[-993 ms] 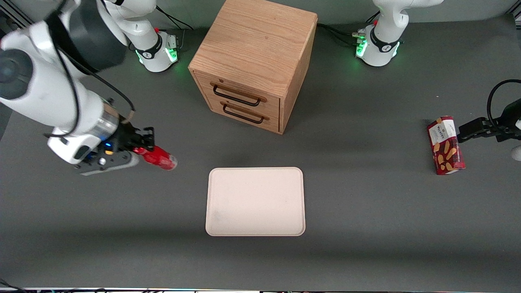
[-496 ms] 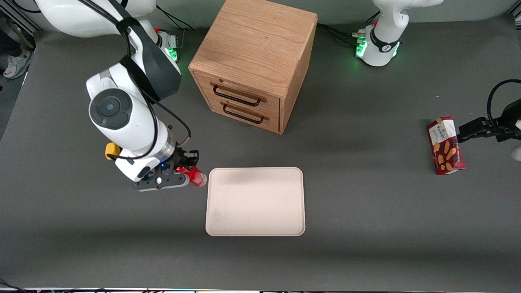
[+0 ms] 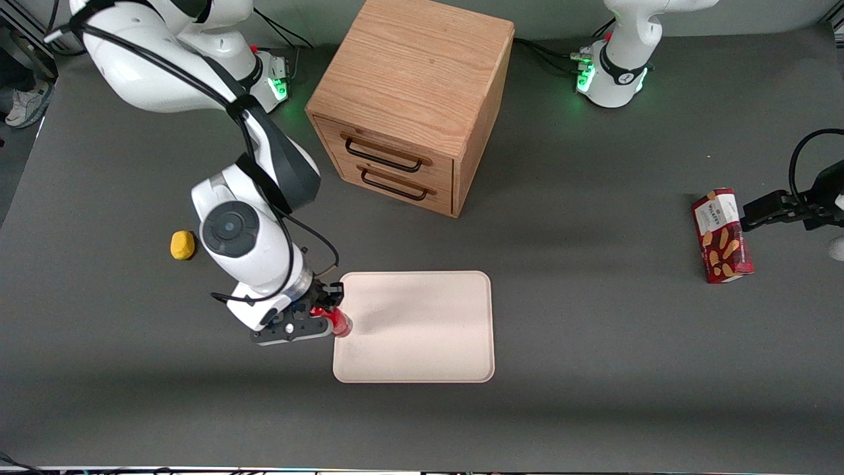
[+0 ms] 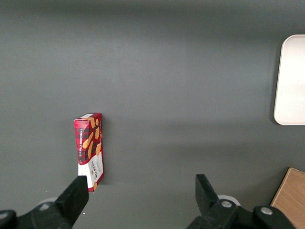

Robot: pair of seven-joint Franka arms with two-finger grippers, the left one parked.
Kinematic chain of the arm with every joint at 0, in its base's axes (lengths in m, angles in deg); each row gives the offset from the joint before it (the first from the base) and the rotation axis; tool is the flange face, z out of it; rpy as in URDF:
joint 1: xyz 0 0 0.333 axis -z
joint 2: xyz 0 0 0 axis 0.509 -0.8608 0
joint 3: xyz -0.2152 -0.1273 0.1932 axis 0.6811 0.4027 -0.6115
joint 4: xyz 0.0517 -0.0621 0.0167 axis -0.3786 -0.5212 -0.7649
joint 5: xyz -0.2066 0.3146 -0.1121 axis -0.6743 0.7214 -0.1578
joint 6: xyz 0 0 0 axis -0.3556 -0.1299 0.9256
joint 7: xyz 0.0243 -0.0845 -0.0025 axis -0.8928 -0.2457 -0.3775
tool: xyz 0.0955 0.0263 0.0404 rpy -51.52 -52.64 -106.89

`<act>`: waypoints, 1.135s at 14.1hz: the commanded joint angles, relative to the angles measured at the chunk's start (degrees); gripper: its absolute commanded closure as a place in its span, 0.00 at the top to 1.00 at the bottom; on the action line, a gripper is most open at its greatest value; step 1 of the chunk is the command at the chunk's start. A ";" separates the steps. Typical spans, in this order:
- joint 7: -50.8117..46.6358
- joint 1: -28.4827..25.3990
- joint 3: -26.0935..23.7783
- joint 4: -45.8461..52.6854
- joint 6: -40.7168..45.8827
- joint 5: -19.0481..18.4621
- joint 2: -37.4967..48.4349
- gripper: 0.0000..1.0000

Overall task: Place coke bottle on tray
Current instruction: 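Lower the held bottle onto the white tray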

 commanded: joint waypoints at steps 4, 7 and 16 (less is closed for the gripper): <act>-3.39 -0.44 -0.76 -0.42 -6.75 -3.39 -3.76 0.00; -3.48 -0.44 -0.76 -0.59 -8.42 -4.44 -4.90 0.00; -4.27 -0.44 -0.67 -1.21 -11.14 -4.97 -5.78 1.00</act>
